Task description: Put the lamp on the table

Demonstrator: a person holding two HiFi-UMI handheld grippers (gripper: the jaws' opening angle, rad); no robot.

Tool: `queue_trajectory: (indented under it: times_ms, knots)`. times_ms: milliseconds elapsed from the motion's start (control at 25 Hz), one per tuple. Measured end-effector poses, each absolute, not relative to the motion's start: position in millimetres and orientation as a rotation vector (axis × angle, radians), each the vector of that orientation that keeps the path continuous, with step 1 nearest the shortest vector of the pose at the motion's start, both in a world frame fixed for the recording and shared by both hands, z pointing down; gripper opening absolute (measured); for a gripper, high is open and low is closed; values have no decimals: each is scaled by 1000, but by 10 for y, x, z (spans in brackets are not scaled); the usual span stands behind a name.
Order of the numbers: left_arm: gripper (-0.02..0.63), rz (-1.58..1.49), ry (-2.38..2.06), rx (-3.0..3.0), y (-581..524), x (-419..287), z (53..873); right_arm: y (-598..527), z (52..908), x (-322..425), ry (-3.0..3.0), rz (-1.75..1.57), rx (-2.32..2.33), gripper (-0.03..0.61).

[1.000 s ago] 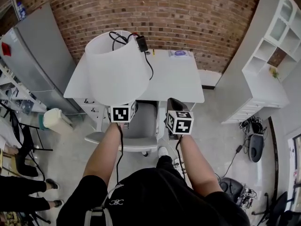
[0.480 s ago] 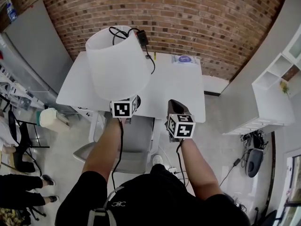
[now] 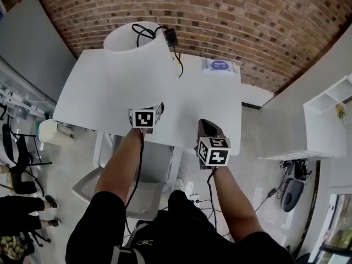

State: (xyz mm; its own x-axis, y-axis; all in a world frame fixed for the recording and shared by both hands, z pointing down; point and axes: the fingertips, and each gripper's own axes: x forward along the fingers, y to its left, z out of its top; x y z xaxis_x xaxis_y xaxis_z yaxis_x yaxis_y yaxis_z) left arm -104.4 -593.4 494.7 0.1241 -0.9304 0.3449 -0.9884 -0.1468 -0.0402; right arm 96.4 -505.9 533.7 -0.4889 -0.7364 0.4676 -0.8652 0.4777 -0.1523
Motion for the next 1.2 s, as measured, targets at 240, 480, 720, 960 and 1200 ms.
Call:
queue_trajectory:
  times_ms: [240,480,720,960,1200]
  knots:
    - [89,417,-1930,2206,-6457,-1034,5371,-5353,5783,1134,-2345,560,1340,-2]
    - [89,463,-1937,2204,-6834,-1063,5815,-5623,6091,1287,-2313,579,1362,-2]
    - [89,467,-1951,2184,-7110,-1122,6186,-5805,6264,1358,-2302,584,1379,-2]
    - [89,452,-1952,2186,-7299,-1184,6491,-5922,6369,1417,-2288,568,1399,-2]
    - [89,439,-1976,2206,-7323,-1199,6480,-5962,6450,1421,-2275,576,1404,-2]
